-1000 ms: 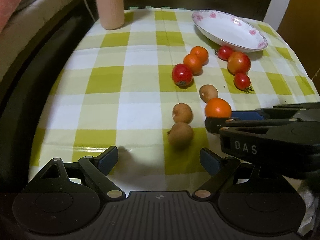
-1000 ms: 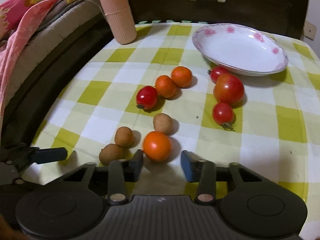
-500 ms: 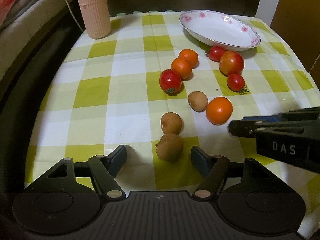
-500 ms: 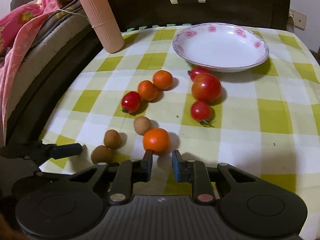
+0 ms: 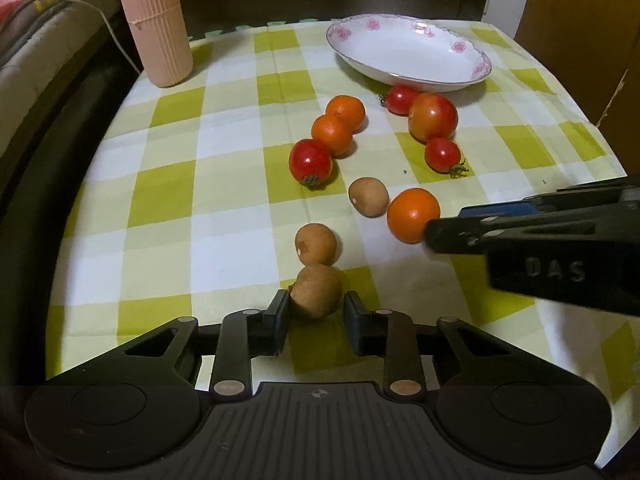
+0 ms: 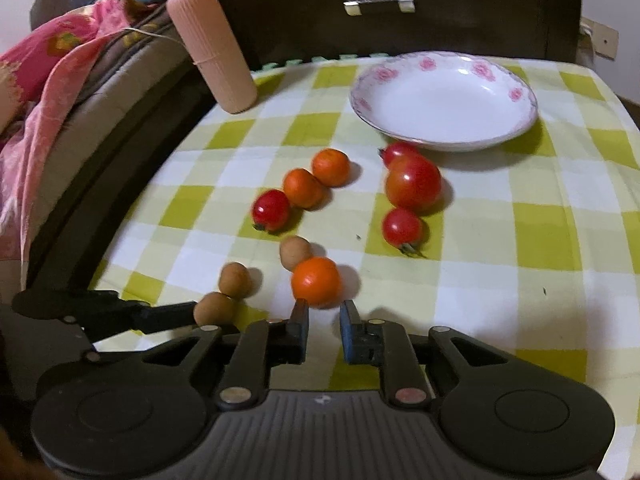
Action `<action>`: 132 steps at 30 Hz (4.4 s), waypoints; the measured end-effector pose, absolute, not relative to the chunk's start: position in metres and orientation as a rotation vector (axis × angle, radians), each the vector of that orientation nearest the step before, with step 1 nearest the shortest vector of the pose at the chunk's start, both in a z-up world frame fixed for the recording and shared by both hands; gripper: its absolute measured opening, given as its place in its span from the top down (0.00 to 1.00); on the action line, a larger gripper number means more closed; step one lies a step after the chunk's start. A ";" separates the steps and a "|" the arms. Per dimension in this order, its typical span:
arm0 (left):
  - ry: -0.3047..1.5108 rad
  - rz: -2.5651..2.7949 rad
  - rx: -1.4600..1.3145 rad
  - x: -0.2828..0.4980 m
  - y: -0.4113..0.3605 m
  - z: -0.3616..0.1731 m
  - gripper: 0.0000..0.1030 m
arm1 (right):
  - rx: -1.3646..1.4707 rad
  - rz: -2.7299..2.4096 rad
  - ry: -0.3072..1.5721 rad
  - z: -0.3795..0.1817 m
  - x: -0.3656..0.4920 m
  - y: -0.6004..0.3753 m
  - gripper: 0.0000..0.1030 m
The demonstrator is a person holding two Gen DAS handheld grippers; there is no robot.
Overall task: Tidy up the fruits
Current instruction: 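Move left tool to a brown round fruit while right tool approaches an orange tomato, then close left tool on the brown fruit while right tool closes on the orange tomato, then carry both fruits over the white bowl and open both tools, then withdraw both open tools from the bowl back over the table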
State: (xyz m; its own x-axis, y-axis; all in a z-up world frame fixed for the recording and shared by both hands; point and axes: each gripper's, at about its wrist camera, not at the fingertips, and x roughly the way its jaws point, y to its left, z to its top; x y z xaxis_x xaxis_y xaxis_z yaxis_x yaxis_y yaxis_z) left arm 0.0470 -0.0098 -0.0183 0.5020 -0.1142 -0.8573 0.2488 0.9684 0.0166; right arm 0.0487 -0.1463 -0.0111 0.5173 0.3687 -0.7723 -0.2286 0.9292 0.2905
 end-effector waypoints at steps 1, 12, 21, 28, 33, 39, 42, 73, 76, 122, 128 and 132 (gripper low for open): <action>1.016 -0.224 0.140 0.047 -0.008 -0.019 0.64 | 0.155 0.363 0.960 -0.012 0.050 -0.145 0.78; 0.990 -0.252 0.129 0.046 -0.008 -0.020 0.62 | 0.151 0.418 0.949 -0.029 0.070 -0.132 0.73; 0.987 -0.253 0.122 0.045 -0.008 -0.021 0.62 | 0.123 0.483 0.919 -0.020 0.073 -0.127 0.67; 0.979 -0.259 0.138 0.043 -0.008 -0.021 0.61 | 0.107 0.475 0.943 -0.032 0.082 -0.120 0.66; 0.975 -0.260 0.147 0.043 -0.009 -0.021 0.61 | 0.093 0.494 0.929 -0.032 0.086 -0.117 0.66; 0.980 -0.256 0.139 0.043 -0.007 -0.020 0.64 | 0.065 0.472 0.930 -0.031 0.083 -0.114 0.68; 0.989 -0.253 0.132 0.044 -0.006 -0.020 0.65 | 0.080 0.454 0.946 -0.030 0.081 -0.118 0.69; 0.900 -0.356 0.004 0.110 -0.049 0.032 0.65 | 0.189 0.256 0.851 0.025 0.083 -0.189 0.69; 0.885 -0.370 0.019 0.126 -0.058 0.035 0.65 | 0.194 0.241 0.834 0.032 0.098 -0.195 0.69; 0.865 -0.359 0.083 0.204 -0.087 0.017 0.48 | 0.282 0.145 0.858 0.005 0.201 -0.234 0.68; 0.853 -0.337 0.067 0.199 -0.080 0.026 0.32 | 0.290 0.139 0.844 0.012 0.195 -0.234 0.68; 0.840 -0.309 0.069 0.194 -0.075 0.032 0.20 | 0.289 0.147 0.832 0.018 0.190 -0.232 0.68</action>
